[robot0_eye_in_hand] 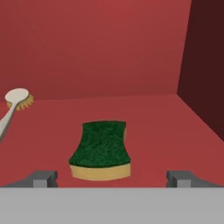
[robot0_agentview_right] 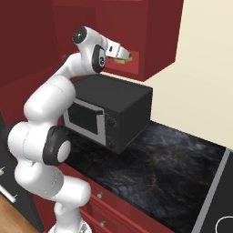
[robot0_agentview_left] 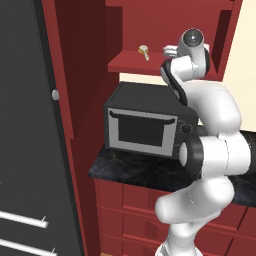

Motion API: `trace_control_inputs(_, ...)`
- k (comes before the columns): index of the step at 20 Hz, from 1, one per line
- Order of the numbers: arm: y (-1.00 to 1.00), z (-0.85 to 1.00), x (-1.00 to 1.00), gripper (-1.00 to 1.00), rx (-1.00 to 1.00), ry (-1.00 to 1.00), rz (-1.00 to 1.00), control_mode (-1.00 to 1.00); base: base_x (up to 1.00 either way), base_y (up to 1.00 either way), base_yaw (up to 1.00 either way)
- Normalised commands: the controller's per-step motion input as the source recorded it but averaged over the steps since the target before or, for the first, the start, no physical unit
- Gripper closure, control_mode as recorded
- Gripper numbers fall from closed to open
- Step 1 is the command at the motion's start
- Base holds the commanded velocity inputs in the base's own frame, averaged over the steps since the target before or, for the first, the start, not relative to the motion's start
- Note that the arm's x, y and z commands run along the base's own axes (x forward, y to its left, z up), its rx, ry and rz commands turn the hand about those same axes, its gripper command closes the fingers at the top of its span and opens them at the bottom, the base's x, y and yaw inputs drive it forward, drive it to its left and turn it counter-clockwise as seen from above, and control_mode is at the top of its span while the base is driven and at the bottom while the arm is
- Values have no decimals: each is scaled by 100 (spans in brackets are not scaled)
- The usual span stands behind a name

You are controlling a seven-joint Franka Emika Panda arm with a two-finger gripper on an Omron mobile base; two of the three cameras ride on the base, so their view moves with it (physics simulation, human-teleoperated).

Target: Pick up the dish brush and sponge from the sink, and place them back in the cabinet, and close the cabinet door.

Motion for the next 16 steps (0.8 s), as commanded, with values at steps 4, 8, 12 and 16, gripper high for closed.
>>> trace_control_inputs(4,20,0,-21,-100,-2,-6,0,-100,0,0,0)
trace_control_inputs(8,14,0,-23,-100,-1,-5,0,-100,0,0,0)
trace_control_inputs(12,11,0,-19,-100,0,-2,0,-100,0,0,0)
trace_control_inputs(16,8,0,-9,-100,0,0,0,-100,0,0,0)
